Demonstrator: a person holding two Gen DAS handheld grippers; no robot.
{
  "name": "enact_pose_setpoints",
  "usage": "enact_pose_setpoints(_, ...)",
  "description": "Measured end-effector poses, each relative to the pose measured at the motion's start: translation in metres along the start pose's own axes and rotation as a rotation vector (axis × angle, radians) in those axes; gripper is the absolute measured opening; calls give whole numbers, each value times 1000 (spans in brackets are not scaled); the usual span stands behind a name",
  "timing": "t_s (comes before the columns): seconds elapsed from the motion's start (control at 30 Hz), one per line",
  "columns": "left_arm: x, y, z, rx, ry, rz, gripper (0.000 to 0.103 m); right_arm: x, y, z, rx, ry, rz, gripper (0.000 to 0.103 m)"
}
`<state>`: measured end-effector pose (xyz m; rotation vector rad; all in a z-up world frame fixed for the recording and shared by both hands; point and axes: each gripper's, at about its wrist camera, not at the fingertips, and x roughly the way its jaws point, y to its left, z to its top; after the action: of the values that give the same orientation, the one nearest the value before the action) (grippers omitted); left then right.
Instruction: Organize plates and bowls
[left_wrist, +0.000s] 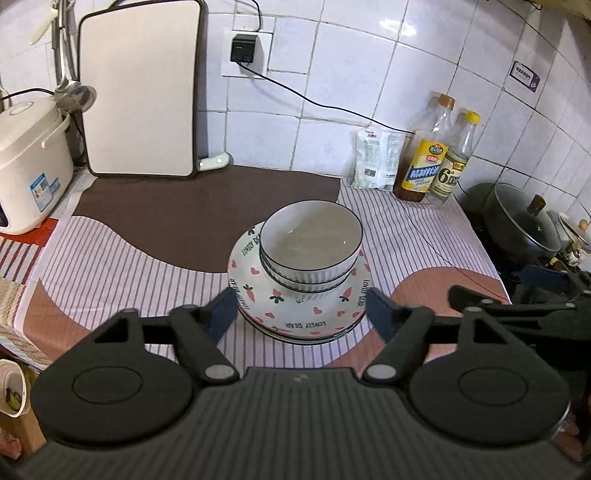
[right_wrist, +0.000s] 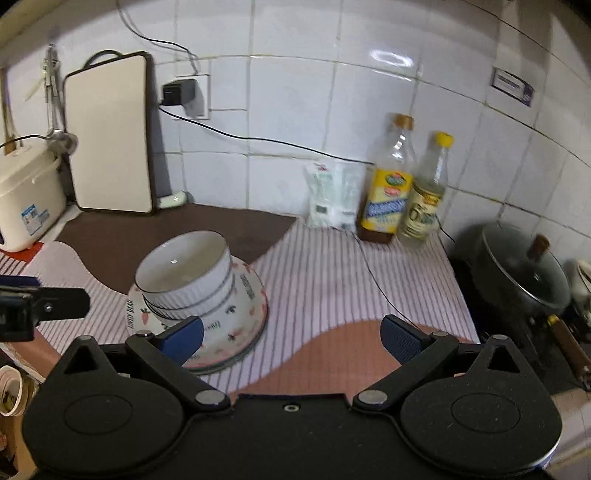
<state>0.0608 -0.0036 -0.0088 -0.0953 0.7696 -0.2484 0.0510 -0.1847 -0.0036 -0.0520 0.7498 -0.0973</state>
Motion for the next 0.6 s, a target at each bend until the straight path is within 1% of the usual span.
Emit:
enact_pose_setpoints(0.03, -2, 0, -2, 0, -9, 7, 80, -2, -2, -1, 10, 5, 0, 103)
enact_pose_setpoints(0.13, -5, 0, -6, 1, -20, 25, 88, -8, -9, -5, 34, -5, 1, 103)
enact_pose_setpoints(0.23, -9, 0, -11, -2, -35, 40, 95, -12, -10, -9, 21, 0, -7, 103)
enact_pose_setpoints(0.4, -12, -3, -17, 10, -51, 68, 97, -22, -12, -14, 23, -1, -11, 103)
enact_pose_setpoints(0.53, -13, -5, -19, 22, -47, 77, 97, -28, -13, -19, 30, -29, -32, 103)
enact_pose_setpoints(0.6, -12, -7, -18, 29, -39, 98, 97, -32, -13, -22, 26, -49, -44, 103)
